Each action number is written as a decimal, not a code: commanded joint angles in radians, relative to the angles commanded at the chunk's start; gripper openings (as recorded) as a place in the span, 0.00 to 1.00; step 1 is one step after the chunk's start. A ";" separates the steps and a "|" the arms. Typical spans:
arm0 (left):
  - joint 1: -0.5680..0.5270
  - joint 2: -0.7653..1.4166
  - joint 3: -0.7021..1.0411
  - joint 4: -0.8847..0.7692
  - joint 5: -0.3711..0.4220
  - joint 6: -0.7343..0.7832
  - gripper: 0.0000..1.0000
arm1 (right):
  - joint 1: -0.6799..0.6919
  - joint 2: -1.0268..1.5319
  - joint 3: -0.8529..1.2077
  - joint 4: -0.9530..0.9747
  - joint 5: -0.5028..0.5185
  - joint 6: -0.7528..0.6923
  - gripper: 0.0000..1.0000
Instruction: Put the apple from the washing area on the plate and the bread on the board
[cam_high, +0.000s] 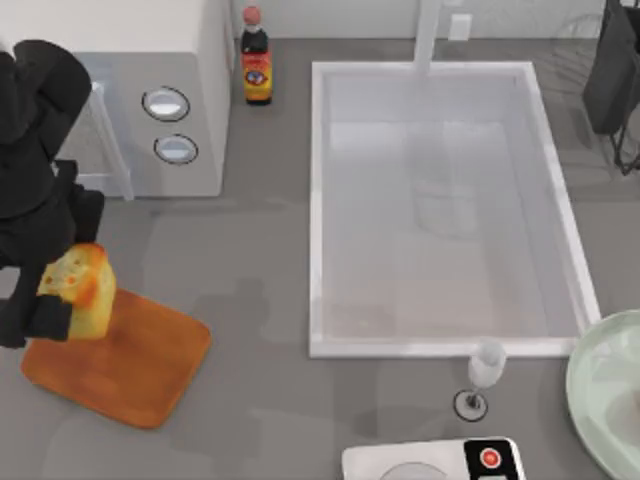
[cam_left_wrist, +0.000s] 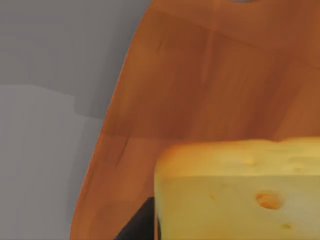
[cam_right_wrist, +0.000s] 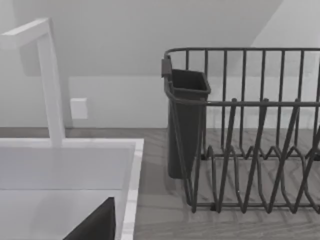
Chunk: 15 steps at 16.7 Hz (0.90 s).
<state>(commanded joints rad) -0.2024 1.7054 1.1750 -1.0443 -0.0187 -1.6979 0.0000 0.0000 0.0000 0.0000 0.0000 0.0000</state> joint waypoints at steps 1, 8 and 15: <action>0.000 0.001 -0.002 0.002 0.000 0.000 0.00 | 0.000 0.000 0.000 0.000 0.000 0.000 1.00; -0.003 0.030 -0.060 0.092 0.000 -0.001 0.00 | 0.000 0.000 0.000 0.000 0.000 0.000 1.00; -0.006 0.062 -0.117 0.182 0.000 -0.003 0.00 | 0.000 0.000 0.000 0.000 0.000 0.000 1.00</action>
<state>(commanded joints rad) -0.2088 1.7674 1.0584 -0.8628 -0.0188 -1.7014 0.0000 0.0000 0.0000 0.0000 0.0000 0.0000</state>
